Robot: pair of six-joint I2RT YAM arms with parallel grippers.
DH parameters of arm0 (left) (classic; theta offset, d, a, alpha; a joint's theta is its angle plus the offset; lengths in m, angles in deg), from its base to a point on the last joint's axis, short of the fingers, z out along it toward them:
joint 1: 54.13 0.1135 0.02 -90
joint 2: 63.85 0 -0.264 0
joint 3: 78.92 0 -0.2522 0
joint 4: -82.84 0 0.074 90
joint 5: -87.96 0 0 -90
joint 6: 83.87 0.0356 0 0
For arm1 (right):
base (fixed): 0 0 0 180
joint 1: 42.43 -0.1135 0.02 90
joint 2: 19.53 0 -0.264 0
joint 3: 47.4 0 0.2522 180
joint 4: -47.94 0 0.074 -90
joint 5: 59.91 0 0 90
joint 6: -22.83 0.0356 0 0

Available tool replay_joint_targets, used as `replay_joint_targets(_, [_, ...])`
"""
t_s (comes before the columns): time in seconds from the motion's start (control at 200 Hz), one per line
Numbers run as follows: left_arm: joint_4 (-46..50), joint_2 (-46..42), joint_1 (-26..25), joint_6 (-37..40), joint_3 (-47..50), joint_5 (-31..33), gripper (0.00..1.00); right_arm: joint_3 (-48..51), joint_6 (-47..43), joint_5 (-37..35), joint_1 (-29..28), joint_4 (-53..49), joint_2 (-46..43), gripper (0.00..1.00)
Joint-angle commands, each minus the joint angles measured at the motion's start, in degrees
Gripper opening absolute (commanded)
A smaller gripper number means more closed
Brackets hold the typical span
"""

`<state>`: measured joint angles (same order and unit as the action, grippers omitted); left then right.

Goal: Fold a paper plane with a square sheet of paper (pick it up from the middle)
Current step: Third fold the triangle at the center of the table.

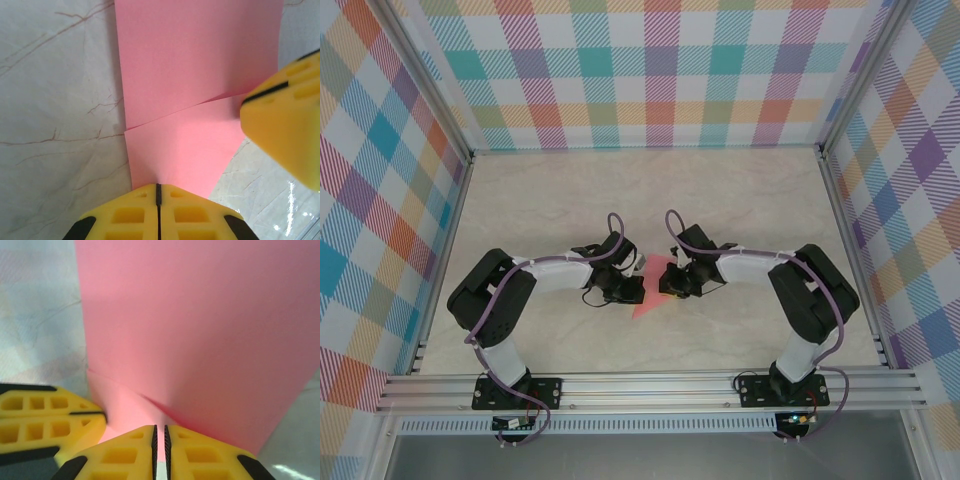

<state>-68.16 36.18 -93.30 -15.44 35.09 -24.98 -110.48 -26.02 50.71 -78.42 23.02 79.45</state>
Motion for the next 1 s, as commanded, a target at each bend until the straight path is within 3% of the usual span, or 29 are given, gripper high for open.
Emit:
replay_joint_targets(0.0, [3.70, 1.85, 0.52, 1.06, 1.16, 2.27, 0.06, 2.34, 0.11, -0.13, 0.47, 1.38, 3.06, 0.14])
replay_joint_targets(0.34, [4.14, 1.13, 0.51, 1.25, 1.41, 2.20, 0.06, 0.49, -1.45, -1.95, 1.51, -3.40, -3.35, 0.15])
replay_joint_targets(0.645, [3.96, 1.23, 0.51, 1.06, 1.18, 1.40, 0.07, 5.54, 0.52, -3.53, 2.32, 1.30, 2.59, 0.13])
replay_joint_targets(0.85, [4.27, 1.36, 0.51, 1.02, 1.00, 1.74, 0.07, 4.22, -0.09, -4.49, 2.31, -2.90, -5.37, 0.15])
replay_joint_targets(0.995, [3.76, 1.38, 0.51, 0.45, 0.99, 1.28, 0.08, 0.84, 0.06, -0.32, 2.24, -0.95, -6.60, 0.16])
